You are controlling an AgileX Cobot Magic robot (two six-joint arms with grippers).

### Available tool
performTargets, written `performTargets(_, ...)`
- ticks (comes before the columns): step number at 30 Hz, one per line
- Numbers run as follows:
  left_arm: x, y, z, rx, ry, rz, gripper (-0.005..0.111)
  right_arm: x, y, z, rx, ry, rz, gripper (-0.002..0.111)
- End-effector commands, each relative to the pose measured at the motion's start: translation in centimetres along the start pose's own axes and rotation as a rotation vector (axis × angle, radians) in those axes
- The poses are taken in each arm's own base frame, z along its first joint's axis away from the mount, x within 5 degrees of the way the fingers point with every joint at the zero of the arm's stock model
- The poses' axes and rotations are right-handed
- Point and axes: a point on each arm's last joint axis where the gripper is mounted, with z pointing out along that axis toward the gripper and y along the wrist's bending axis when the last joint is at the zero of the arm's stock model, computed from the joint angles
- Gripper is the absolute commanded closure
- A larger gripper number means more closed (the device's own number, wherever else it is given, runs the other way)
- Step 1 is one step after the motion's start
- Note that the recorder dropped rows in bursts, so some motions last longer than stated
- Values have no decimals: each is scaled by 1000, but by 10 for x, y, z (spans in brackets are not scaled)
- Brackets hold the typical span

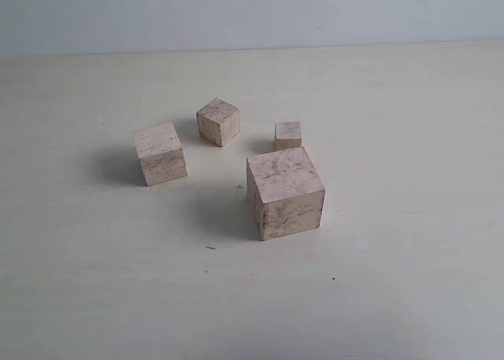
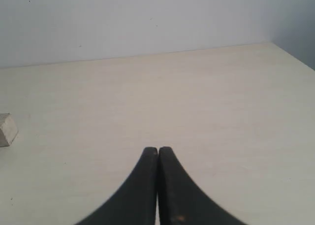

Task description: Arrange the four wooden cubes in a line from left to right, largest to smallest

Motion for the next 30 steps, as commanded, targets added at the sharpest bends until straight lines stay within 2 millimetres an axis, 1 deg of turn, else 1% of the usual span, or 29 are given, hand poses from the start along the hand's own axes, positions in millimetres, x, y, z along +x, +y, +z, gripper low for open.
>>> performTargets(1,0,0,0,5,-12,8,107,1,0,0,5,-8,-7,108)
performTargets(12,0,0,0,5,-12,8,107,0,0,0,5,-16,-9,108)
performTargets(14,0,0,0,5,-12,8,107,-7,0,0,3,-95,-9,108)
performTargets(17,0,0,0,5,-12,8,107,-31,1,-6,-6,-360,-9,108)
performTargets(21,0,0,0,5,-12,8,107,-50,1,-16,-13,-598,-10,108)
performTargets(28,0,0,0,5,-12,8,107,-63,2,-26,-19,-784,-2,108)
performTargets(30,0,0,0,5,-12,8,107,-65,1,-28,-21,-811,32,108)
